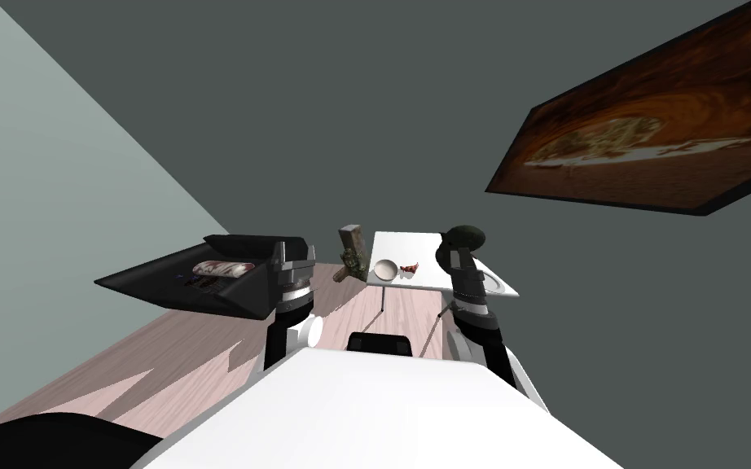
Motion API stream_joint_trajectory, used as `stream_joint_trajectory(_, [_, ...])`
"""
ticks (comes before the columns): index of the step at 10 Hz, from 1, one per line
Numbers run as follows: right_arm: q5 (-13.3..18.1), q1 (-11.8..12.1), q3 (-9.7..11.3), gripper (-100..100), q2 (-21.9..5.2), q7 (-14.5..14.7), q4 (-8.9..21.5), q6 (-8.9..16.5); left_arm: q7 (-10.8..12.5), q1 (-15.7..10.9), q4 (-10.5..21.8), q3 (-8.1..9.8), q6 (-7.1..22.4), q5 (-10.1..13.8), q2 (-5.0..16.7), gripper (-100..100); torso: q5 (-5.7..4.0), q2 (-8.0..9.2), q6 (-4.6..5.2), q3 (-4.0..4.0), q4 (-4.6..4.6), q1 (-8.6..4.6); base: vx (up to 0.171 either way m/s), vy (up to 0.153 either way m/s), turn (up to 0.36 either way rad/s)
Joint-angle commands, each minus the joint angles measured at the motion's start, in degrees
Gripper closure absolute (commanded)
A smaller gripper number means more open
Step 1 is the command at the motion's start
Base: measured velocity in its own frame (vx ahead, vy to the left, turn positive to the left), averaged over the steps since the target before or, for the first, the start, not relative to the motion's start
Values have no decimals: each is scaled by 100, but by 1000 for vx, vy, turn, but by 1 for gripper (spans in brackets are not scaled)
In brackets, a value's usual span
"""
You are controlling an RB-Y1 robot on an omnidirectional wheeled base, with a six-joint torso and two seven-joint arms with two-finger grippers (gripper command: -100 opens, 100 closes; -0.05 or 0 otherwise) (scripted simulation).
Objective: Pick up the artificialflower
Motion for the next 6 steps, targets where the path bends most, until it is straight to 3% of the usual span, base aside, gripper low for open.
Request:
stream_joint_trajectory(1, [42, 5, 26, -100, -163, 29, 24, -6, 0, 0, 0, 0, 0, 0, 0, 0, 0, 0, 0, 0, 0, 0, 2, 9, 9])
stream_joint_trajectory(6, [298, 11, 169, -100, -933, 196, 252, -14, 0, 0, 0, 0, 0, 0, 0, 0, 3, -1, 0, -1, 0, 11, 5, 33, 19])
